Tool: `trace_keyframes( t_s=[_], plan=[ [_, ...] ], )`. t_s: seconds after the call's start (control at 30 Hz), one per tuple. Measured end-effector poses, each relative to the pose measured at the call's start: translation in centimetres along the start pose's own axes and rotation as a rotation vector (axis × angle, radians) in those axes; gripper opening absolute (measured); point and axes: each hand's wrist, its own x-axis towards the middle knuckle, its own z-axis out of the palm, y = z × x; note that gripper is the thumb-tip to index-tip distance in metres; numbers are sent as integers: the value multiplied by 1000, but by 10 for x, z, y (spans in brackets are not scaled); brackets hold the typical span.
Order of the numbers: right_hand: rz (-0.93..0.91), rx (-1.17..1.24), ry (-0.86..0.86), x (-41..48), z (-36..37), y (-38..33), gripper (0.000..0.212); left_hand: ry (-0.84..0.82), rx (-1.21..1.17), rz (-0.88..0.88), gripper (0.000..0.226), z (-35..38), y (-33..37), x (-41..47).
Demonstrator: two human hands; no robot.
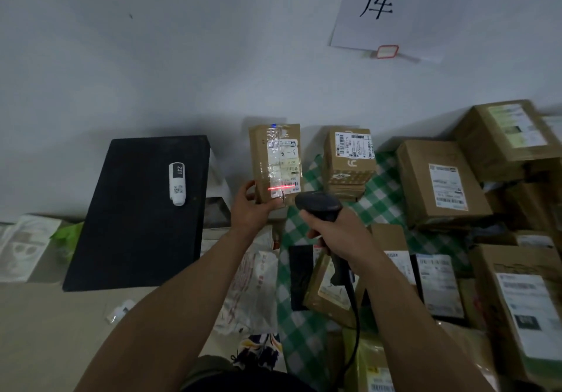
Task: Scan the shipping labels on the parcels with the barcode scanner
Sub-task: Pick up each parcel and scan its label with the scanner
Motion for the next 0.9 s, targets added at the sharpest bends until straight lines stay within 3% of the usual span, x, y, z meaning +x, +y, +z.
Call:
trace_keyframes(
  t_s=[0.53, 0.77, 0.9],
  plan=[
    [-6, 26, -19, -28, -9, 14, 18, -53, -18, 21, 92, -2, -5, -37],
    [-84, 113, 248, -42, -35, 23, 16, -413, 163, -62, 102, 29, -28, -72],
    [-101, 192, 317, -50, -46, 28, 16, -585, 196, -98, 79, 48, -29, -97]
  ],
)
